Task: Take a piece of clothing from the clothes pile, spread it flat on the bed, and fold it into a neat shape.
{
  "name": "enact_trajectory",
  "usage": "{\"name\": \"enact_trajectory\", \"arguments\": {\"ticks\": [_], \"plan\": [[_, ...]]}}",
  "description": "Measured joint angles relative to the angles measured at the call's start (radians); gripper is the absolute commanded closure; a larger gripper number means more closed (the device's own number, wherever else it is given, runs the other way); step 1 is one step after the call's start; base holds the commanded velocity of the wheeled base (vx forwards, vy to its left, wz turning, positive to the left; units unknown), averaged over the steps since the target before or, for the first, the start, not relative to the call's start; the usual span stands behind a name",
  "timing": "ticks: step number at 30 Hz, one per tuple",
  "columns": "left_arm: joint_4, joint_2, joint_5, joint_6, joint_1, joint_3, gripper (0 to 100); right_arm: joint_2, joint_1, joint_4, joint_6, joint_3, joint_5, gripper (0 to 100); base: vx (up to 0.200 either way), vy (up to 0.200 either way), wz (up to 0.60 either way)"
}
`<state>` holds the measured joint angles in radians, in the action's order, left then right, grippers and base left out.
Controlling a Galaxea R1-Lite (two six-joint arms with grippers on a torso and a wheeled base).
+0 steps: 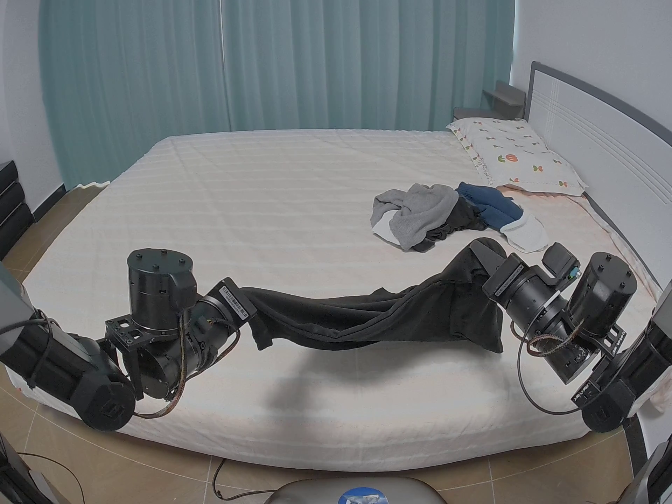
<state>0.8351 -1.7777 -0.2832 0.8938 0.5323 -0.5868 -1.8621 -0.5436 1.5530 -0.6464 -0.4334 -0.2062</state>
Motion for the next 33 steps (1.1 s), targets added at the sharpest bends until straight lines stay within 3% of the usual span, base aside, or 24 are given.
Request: {"name": "enact_trajectory", "arguments": {"ticks": [10, 21, 33], "plan": [[-0.014, 0.03, 0.0, -0.001, 0.0, 0.004, 100, -0.012, -0.044, 0.0, 0.041, -0.047, 0.005, 100, 0.0, 0.2, 0.0], [-0.019, 0.04, 0.001, -0.001, 0.0, 0.004, 100, -0.022, -0.037, 0.0, 0.041, -0.049, 0.011, 100, 0.0, 0.2, 0.0], [-0.018, 0.042, 0.001, -0.001, -0.003, 0.013, 100, -0.029, -0.015, 0.001, 0.039, -0.025, 0.011, 100, 0.0, 0.0, 0.0]]}}
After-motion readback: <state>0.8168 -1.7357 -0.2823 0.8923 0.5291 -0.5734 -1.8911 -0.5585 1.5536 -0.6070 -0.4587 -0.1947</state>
